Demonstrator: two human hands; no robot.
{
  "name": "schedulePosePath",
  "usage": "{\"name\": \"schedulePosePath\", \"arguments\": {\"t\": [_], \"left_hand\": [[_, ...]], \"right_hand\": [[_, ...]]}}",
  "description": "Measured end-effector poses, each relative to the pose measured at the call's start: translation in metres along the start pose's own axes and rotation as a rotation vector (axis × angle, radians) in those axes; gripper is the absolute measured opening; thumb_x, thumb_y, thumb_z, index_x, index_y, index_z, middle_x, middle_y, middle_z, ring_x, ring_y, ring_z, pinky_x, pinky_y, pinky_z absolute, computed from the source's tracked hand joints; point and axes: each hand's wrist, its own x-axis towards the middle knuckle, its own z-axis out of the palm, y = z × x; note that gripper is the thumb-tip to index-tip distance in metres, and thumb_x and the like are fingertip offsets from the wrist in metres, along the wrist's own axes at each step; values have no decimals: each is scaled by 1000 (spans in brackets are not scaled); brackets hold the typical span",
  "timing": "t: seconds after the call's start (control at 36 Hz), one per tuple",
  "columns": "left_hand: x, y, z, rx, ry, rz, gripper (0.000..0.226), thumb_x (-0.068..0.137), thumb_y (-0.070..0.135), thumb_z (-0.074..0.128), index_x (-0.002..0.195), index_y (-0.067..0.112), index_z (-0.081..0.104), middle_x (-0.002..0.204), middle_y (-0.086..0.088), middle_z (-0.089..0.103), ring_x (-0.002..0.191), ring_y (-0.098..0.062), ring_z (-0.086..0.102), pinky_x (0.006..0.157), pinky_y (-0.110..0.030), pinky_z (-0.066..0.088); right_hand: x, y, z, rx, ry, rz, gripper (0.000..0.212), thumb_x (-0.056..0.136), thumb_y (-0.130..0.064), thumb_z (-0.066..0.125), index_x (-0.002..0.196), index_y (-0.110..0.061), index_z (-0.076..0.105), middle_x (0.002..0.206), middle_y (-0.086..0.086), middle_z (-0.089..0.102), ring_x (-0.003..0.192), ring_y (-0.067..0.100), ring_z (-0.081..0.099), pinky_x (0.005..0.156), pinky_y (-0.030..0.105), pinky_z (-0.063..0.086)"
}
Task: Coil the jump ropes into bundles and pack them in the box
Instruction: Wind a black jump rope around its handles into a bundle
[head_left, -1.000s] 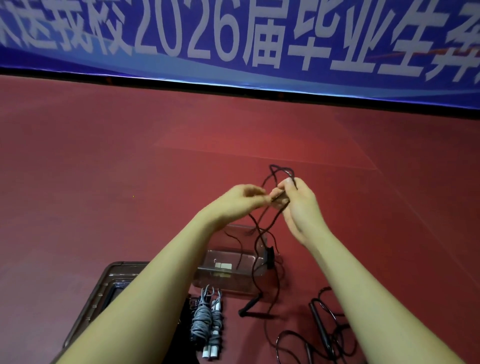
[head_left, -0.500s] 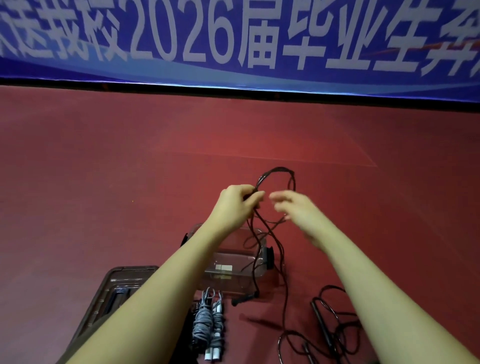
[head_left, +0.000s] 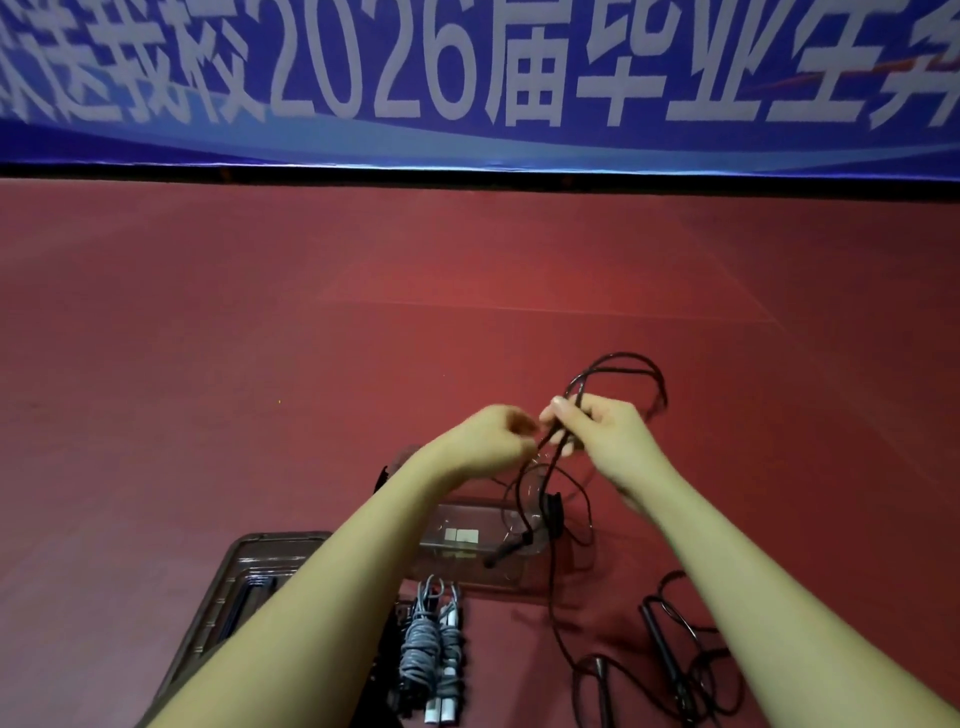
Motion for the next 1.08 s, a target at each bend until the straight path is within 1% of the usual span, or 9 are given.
{"name": "schedulePosePath", "arguments": {"t": [0.08,0.25,0.36,0.44,0.56,0.69,0.89,1.0,1.08], "left_hand": [[2,-9,8,67,-95,19,19,90,19,61,103,6,63,82,1,57,71,-12,49,69,-27,41],[14,-13,6,39,104,64,21,93,27,60,78,15,68,59,7,55,52,-8,50,58,-23,43],[20,-16,-2,1,240,88,25,94,26,58,74,15,69,57,10,57,49,-2,49,52,-15,41],[23,-16,-5,-99,279,92,28,93,25,59,67,19,65,58,8,59,51,-6,50,58,-22,44],[24,-15,-8,-228,279,87,23,93,24,59,75,13,69,64,4,63,59,-11,55,64,-28,50],[27,-15,-6,-324,313,120,25,93,26,60,82,6,72,73,-6,68,59,-10,57,63,-21,47],[34,-25,1,-290,174,-29,31,92,17,55,123,13,52,105,-2,61,83,-10,56,88,-34,49],[31,-30,10,-196,-60,-58,29,85,7,63,112,8,54,93,-5,61,80,-18,62,82,-38,54],[30,-30,12,-159,-76,-14,22,86,19,69,98,3,60,88,-13,66,78,-22,67,76,-38,58]], "right_hand": [[3,-5,-3,189,26,-8,27,97,-12,50,75,-8,67,70,5,64,61,14,56,57,23,45],[8,-12,-5,443,67,-14,21,97,-12,48,93,0,65,86,6,63,72,10,56,64,19,48],[16,3,-9,192,33,82,23,93,-22,57,106,-4,65,92,-8,60,78,6,54,84,28,45],[12,17,-10,-56,-197,160,28,90,-18,61,118,-14,60,100,-7,62,79,0,54,69,15,39],[1,27,8,-180,-388,154,9,86,-21,67,96,-22,65,82,-10,63,69,3,55,62,18,42],[9,30,14,-154,-237,158,19,91,-6,58,75,-16,52,56,6,58,37,9,48,47,27,40],[26,29,17,30,83,98,14,94,-4,52,80,-5,53,62,8,62,36,9,45,38,18,35],[35,24,12,199,208,97,16,96,-6,49,80,-7,53,70,8,68,47,17,47,39,18,36],[39,21,10,241,224,91,15,96,-7,49,82,-5,54,73,7,69,46,12,45,40,17,35]]}}
